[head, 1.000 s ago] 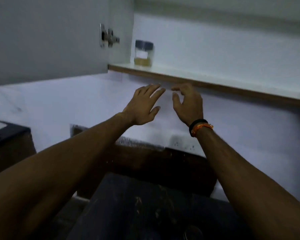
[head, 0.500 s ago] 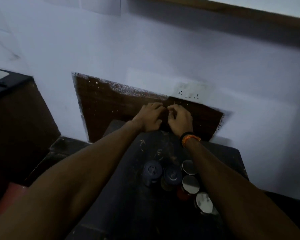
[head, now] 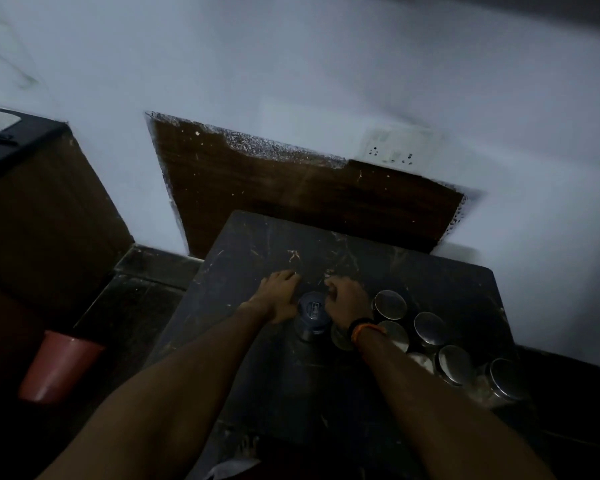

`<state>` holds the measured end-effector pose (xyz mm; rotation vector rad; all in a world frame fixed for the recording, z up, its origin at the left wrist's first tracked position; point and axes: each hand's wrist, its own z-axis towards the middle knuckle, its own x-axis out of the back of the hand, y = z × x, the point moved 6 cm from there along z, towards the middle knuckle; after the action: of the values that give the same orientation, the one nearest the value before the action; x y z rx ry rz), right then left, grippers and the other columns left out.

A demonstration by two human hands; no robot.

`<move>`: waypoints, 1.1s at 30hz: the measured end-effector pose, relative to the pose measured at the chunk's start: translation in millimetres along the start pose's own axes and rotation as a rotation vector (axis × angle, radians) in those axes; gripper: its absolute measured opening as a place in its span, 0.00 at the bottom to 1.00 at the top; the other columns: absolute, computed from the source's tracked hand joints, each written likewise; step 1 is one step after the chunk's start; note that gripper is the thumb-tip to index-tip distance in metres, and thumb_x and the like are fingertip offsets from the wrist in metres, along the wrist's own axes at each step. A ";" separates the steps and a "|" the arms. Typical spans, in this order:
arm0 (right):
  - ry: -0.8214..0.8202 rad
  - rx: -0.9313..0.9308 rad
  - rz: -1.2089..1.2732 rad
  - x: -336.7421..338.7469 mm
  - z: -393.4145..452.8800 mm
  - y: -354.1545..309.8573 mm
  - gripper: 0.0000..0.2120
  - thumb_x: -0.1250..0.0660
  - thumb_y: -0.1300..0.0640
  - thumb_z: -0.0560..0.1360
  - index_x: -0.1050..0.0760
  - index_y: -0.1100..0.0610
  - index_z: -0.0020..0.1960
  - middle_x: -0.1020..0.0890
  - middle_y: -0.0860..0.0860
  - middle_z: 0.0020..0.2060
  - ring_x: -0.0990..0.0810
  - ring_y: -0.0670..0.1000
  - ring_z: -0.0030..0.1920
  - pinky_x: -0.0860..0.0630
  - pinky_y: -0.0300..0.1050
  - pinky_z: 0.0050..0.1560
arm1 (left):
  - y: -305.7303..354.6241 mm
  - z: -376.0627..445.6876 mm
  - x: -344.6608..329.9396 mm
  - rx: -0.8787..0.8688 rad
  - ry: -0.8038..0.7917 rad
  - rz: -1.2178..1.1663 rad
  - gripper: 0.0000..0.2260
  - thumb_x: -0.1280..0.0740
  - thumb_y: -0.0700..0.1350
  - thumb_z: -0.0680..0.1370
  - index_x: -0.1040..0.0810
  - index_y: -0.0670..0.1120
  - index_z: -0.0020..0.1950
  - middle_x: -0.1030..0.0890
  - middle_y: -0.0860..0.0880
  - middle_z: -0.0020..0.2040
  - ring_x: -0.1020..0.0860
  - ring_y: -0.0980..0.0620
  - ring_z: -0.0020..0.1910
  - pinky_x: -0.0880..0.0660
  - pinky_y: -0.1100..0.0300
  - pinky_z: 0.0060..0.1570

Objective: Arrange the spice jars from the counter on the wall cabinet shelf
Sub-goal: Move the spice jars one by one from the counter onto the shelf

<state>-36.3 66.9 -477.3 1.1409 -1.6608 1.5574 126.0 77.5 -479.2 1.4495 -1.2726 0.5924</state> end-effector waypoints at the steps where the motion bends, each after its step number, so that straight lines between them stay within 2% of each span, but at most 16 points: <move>1: -0.022 -0.012 -0.007 -8.9 -2.9 2.5 0.18 0.35 0.59 0.76 0.23 0.56 0.66 0.21 0.57 0.62 0.24 0.59 0.63 0.29 0.50 0.65 | -2.0 -1.6 -4.0 0.008 -0.012 -0.009 0.34 0.31 0.51 0.76 0.40 0.45 0.79 0.40 0.42 0.79 0.40 0.40 0.76 0.41 0.45 0.74; 5: -0.040 -0.043 -0.069 -38.7 -11.9 7.1 0.20 0.36 0.52 0.77 0.27 0.54 0.67 0.23 0.56 0.63 0.28 0.58 0.64 0.31 0.49 0.63 | -9.2 -6.7 -17.6 0.055 -0.047 -0.080 0.33 0.30 0.49 0.77 0.39 0.44 0.78 0.38 0.42 0.77 0.38 0.40 0.75 0.39 0.44 0.74; 11: -0.025 -0.092 -0.180 -63.7 -11.4 9.8 0.40 0.30 0.35 0.68 0.36 0.52 0.74 0.30 0.56 0.66 0.31 0.59 0.64 0.30 0.54 0.65 | -19.1 -9.6 -38.5 0.102 -0.075 -0.206 0.31 0.31 0.50 0.77 0.37 0.45 0.78 0.35 0.41 0.76 0.34 0.39 0.73 0.35 0.46 0.72; 15: 0.006 -0.123 -0.248 -71.4 -4.9 7.5 0.45 0.31 0.31 0.66 0.39 0.51 0.75 0.31 0.57 0.66 0.32 0.59 0.63 0.31 0.56 0.65 | -29.2 -11.6 -52.2 0.137 -0.116 -0.282 0.30 0.31 0.51 0.77 0.37 0.49 0.77 0.33 0.42 0.74 0.33 0.40 0.72 0.35 0.43 0.72; 17: -0.002 -0.147 -0.297 -74.8 -2.4 6.1 0.45 0.31 0.30 0.65 0.40 0.50 0.75 0.29 0.58 0.64 0.32 0.59 0.63 0.32 0.57 0.65 | -32.4 -13.1 -55.2 0.142 -0.084 -0.363 0.27 0.31 0.48 0.77 0.34 0.48 0.75 0.30 0.43 0.73 0.31 0.42 0.71 0.34 0.46 0.72; 19: 0.007 -0.177 -0.332 -76.7 -2.1 4.9 0.45 0.31 0.31 0.66 0.40 0.49 0.76 0.28 0.58 0.63 0.32 0.60 0.63 0.33 0.57 0.65 | -36.2 -14.0 -56.1 0.172 -0.026 -0.470 0.24 0.31 0.43 0.77 0.29 0.46 0.72 0.26 0.44 0.70 0.28 0.44 0.69 0.32 0.54 0.69; 22: 0.018 -0.207 -0.345 -78.7 -1.4 3.5 0.44 0.30 0.33 0.66 0.40 0.47 0.76 0.27 0.58 0.62 0.33 0.60 0.63 0.35 0.58 0.66 | -44.5 -14.0 -59.8 0.239 -0.025 -0.635 0.21 0.31 0.42 0.78 0.29 0.47 0.71 0.24 0.46 0.66 0.26 0.53 0.61 0.31 0.63 0.57; 24: -0.007 -0.211 -0.286 -78.8 -0.6 4.8 0.44 0.29 0.33 0.65 0.40 0.45 0.76 0.28 0.57 0.63 0.34 0.60 0.63 0.35 0.59 0.67 | -49.6 -12.9 -64.4 0.301 -0.036 -0.737 0.20 0.32 0.41 0.78 0.29 0.48 0.70 0.24 0.48 0.63 0.26 0.54 0.57 0.29 0.64 0.51; 25: -0.019 -0.208 -0.233 -78.2 -0.2 5.2 0.45 0.28 0.33 0.64 0.40 0.45 0.76 0.29 0.56 0.64 0.34 0.60 0.64 0.34 0.58 0.67 | -52.4 -12.1 -67.0 0.340 -0.025 -0.797 0.20 0.32 0.40 0.78 0.28 0.48 0.69 0.23 0.48 0.61 0.24 0.52 0.57 0.26 0.62 0.50; 28: 0.021 -0.200 -0.013 -67.5 -0.8 6.4 0.46 0.24 0.38 0.62 0.37 0.44 0.76 0.30 0.55 0.67 0.35 0.59 0.65 0.33 0.55 0.68 | -60.0 -10.6 -71.8 0.479 0.122 -1.051 0.13 0.34 0.37 0.79 0.23 0.43 0.64 0.20 0.43 0.57 0.20 0.44 0.56 0.22 0.49 0.57; 30: 0.044 -0.184 0.161 -59.0 -1.1 5.4 0.46 0.21 0.43 0.61 0.35 0.44 0.76 0.30 0.54 0.68 0.34 0.58 0.67 0.33 0.54 0.69 | -63.8 -14.7 -72.8 0.548 0.225 -1.268 0.07 0.36 0.38 0.80 0.19 0.42 0.54 0.18 0.41 0.49 0.18 0.46 0.44 0.20 0.51 0.47; 31: 0.046 -0.164 0.249 -54.6 -1.5 4.3 0.46 0.19 0.46 0.60 0.34 0.44 0.75 0.30 0.53 0.68 0.33 0.57 0.68 0.32 0.53 0.69 | -63.7 -17.8 -73.4 0.568 0.237 -1.380 0.08 0.37 0.39 0.81 0.18 0.41 0.51 0.18 0.40 0.46 0.19 0.47 0.39 0.20 0.53 0.41; 33: 0.047 -0.107 0.412 -44.6 -3.7 1.3 0.46 0.17 0.49 0.58 0.32 0.43 0.72 0.29 0.49 0.64 0.28 0.53 0.65 0.29 0.46 0.64 | -60.6 -24.8 -75.7 0.606 0.196 -1.566 0.13 0.40 0.46 0.83 0.18 0.41 0.53 0.15 0.41 0.46 0.18 0.47 0.39 0.21 0.55 0.38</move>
<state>-17.3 79.0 -516.0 0.7312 -2.0113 1.6959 164.7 120.9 -560.6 2.2539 0.4536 -0.0210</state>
